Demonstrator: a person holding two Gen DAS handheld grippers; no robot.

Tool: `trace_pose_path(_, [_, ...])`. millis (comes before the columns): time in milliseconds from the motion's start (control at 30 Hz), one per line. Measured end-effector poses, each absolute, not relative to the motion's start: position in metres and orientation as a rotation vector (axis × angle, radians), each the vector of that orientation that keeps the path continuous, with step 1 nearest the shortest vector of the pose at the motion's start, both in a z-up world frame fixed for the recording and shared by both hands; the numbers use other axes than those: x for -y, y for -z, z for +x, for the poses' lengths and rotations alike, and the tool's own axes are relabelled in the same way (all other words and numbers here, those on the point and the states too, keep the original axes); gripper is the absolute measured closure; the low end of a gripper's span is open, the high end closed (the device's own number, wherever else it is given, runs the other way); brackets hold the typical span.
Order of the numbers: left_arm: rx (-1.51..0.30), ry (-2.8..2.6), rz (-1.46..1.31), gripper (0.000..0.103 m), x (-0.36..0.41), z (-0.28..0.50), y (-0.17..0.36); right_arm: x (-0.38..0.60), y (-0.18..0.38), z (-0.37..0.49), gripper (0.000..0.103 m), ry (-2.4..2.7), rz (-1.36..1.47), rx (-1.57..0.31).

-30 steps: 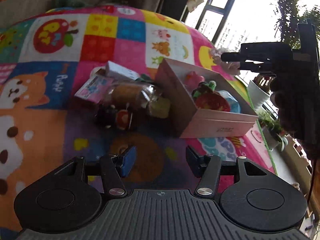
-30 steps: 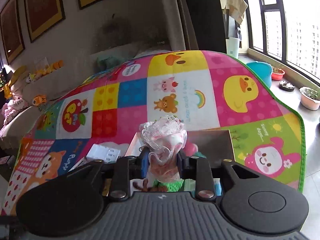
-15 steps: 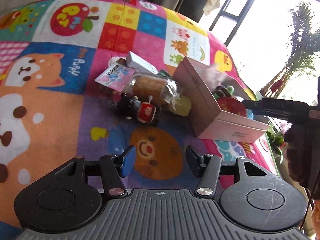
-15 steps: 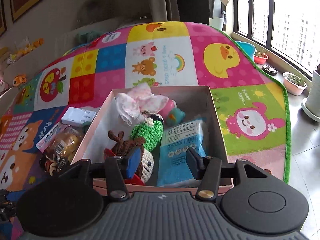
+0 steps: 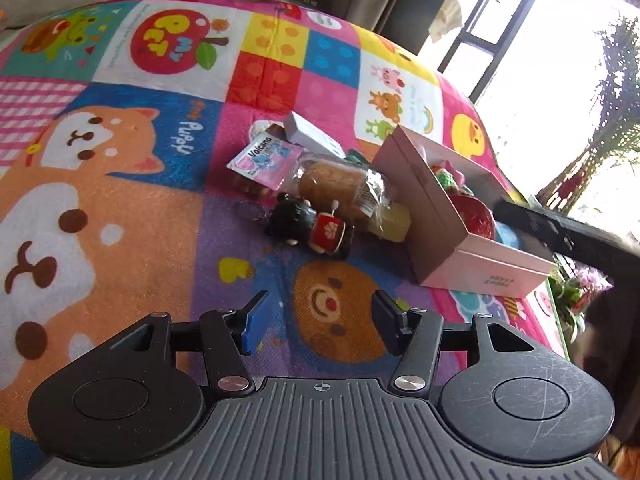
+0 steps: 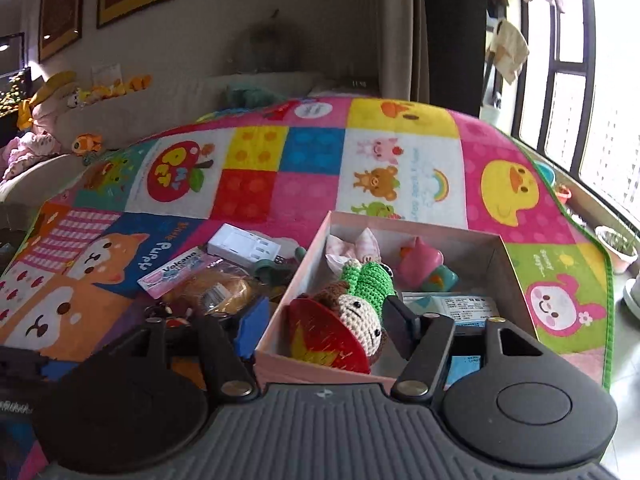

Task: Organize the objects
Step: 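Release the lace cloth into the pink box with the right tool, then move the left tool toward the bagged bread roll beside the box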

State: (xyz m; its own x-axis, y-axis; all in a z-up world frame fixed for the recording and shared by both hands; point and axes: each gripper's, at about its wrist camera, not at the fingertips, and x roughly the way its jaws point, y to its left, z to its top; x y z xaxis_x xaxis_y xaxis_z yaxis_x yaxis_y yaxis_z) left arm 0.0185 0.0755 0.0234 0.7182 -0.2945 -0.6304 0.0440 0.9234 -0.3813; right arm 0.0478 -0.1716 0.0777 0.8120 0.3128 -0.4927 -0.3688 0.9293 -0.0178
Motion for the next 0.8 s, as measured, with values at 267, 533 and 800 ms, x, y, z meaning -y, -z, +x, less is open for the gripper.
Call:
trace_pose_path(267, [-0.733, 0.204, -0.343, 0.044, -0.066, 0.031, -0.025, 0.165, -0.032, 0.012, 0.023, -0.414, -0.130, -0.580])
trace_pose_path(533, [-0.685, 0.164, -0.352, 0.044, -0.073, 0.038, -0.034, 0.171, -0.021, 0.020, 0.019, -0.334, -0.058, -0.596])
trace_pose_path(800, [-0.608, 0.171, -0.426, 0.044, -0.071, 0.085, -0.064, 0.166, -0.031, 0.005, 0.017, -0.348, -0.096, -0.539])
